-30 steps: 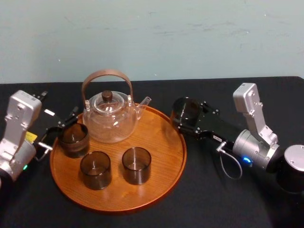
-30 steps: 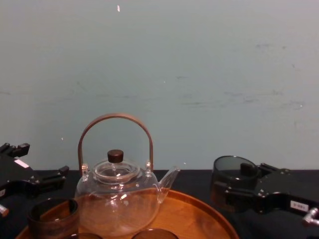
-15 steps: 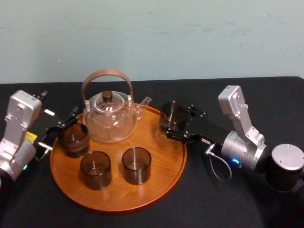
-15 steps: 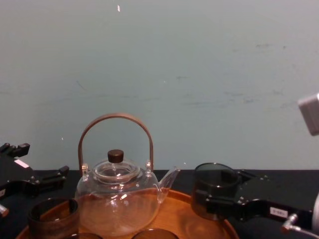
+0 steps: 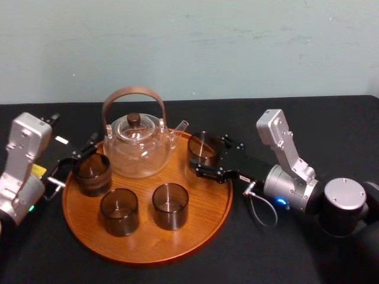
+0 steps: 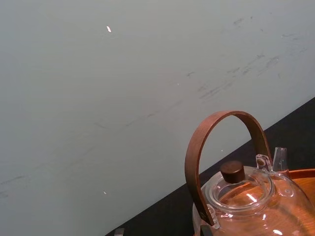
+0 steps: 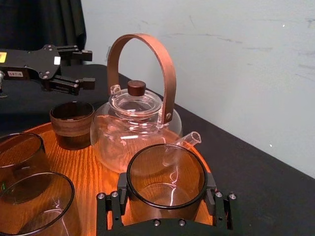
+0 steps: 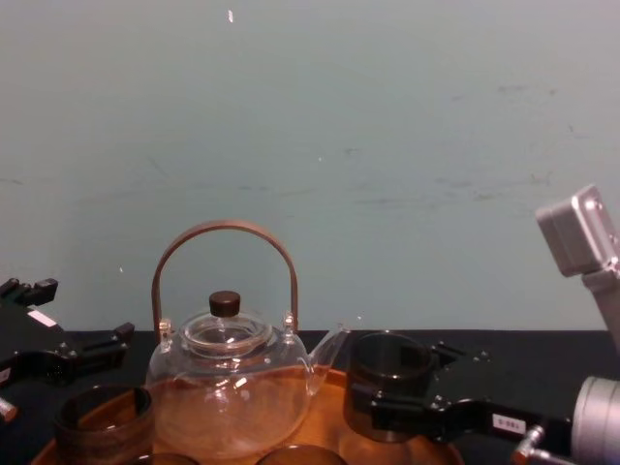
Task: Pick up the glass from the table and place it on the tray.
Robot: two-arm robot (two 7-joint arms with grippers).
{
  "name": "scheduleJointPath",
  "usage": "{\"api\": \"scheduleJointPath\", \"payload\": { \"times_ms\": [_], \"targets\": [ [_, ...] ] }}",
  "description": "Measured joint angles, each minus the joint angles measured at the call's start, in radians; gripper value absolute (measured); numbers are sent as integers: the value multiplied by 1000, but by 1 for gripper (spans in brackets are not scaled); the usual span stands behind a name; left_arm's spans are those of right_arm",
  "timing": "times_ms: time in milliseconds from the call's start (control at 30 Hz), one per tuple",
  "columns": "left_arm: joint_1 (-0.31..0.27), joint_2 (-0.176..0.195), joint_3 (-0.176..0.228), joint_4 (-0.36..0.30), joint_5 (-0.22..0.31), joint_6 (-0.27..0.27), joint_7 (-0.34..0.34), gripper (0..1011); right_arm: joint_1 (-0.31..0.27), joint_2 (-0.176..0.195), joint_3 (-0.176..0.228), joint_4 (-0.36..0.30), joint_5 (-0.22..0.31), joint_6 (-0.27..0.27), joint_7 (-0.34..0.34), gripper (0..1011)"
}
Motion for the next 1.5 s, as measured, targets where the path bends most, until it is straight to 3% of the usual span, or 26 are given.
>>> {"api": "scheduleJointPath", "payload": {
  "times_ms": [800, 1500],
  "targets": [
    [0, 0, 0, 0, 0, 0, 0, 1001, 65, -55, -18, 158, -27, -47, 13, 905],
    [0, 0, 0, 0, 0, 0, 0, 1001, 66, -56, -18, 161, -29, -48, 12, 904]
  ]
}}
